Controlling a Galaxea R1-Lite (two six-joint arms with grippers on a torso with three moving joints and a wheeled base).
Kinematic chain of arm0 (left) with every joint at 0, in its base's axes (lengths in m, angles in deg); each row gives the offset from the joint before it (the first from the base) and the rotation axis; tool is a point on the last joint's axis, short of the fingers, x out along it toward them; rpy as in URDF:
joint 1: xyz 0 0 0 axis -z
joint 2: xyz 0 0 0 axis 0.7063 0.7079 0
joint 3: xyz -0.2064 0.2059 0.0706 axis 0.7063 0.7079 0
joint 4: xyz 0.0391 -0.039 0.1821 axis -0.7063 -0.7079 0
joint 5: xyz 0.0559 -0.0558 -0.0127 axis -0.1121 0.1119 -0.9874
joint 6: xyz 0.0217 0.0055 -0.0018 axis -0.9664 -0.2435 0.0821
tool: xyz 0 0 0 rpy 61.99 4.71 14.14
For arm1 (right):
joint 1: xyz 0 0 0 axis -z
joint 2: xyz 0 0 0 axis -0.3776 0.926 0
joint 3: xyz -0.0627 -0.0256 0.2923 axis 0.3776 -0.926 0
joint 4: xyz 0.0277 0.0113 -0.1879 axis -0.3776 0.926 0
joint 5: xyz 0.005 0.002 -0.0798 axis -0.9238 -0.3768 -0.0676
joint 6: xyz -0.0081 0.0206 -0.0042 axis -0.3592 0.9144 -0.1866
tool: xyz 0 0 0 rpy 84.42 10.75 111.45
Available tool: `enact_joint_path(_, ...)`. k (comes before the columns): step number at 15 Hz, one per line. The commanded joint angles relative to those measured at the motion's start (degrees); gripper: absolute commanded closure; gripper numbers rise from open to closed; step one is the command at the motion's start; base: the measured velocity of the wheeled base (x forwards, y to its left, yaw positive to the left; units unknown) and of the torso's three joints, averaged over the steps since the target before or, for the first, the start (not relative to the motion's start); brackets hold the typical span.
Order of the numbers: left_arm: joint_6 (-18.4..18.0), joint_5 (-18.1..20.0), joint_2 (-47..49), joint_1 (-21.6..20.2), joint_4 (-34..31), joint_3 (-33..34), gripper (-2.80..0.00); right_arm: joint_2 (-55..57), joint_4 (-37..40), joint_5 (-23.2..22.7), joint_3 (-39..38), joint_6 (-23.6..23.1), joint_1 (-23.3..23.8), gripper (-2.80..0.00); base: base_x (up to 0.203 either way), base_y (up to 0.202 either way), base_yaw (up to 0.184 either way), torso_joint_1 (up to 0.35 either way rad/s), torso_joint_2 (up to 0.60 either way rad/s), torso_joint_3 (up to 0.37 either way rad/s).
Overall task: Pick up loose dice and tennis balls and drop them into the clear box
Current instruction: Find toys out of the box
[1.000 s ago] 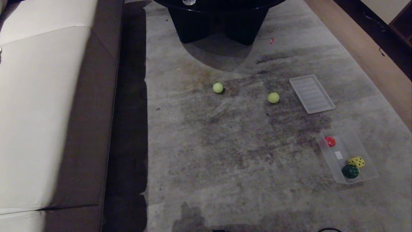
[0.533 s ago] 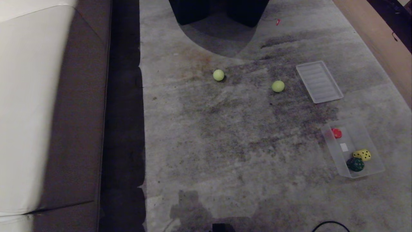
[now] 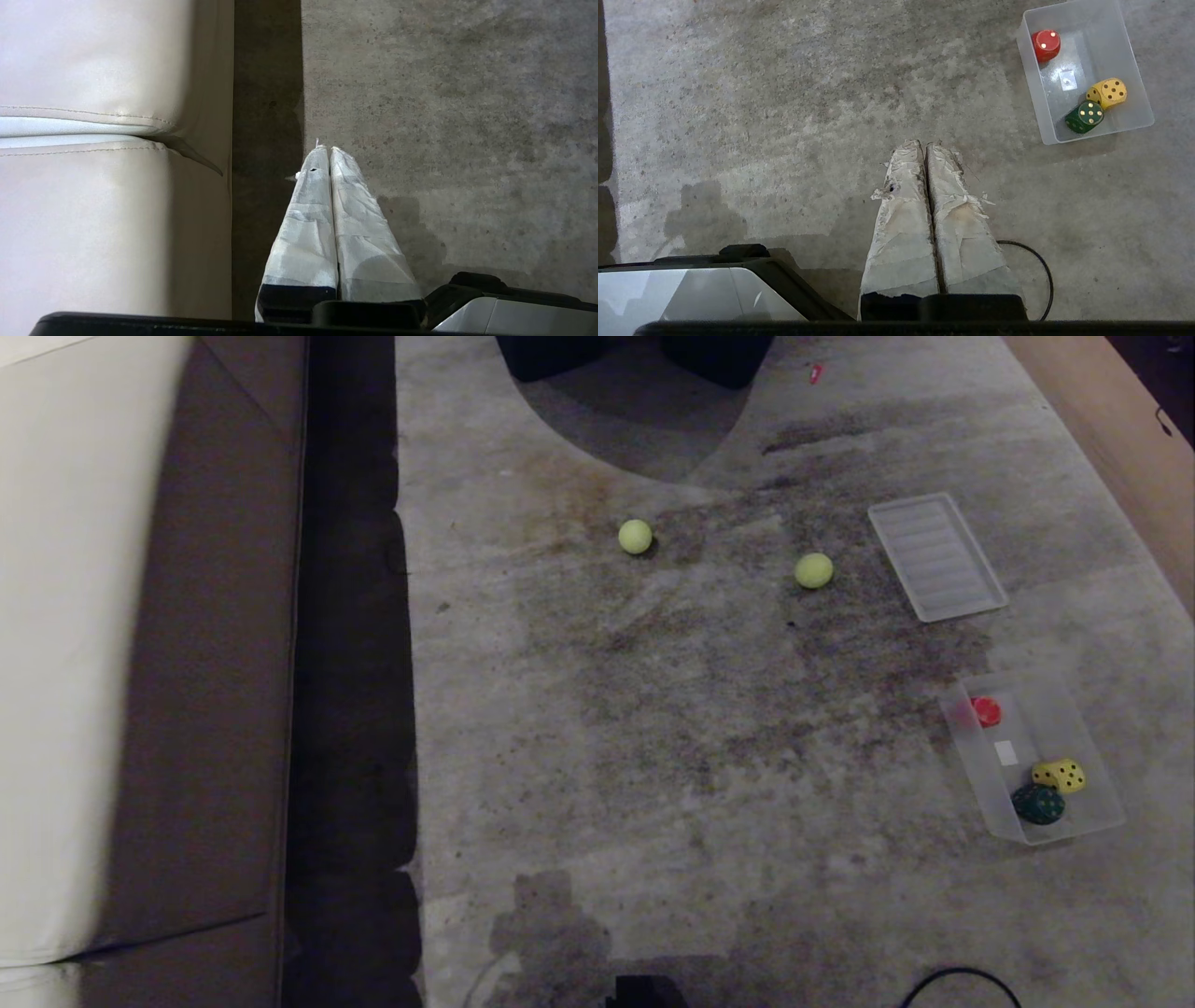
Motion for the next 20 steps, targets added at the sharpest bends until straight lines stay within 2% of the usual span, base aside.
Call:
enact_joint_path(1, -0.06, -0.01, 0.00, 0.00, 0.02, 0.09, 0.00, -0.01, 0.01, 0.00, -0.62, 0.07, -0.02, 0.00, 0.000, 0.000, 0.000, 0.000, 0.00, 0.000)
enact_joint_path(20, -0.02, -0.07, 0.05, 0.00, 0.11, 0.09, 0.00, -0.01, 0.00, 0.00, -0.62, -0.01, -0.02, 0.00, 0.000, 0.000, 0.000, 0.000, 0.00, 0.000)
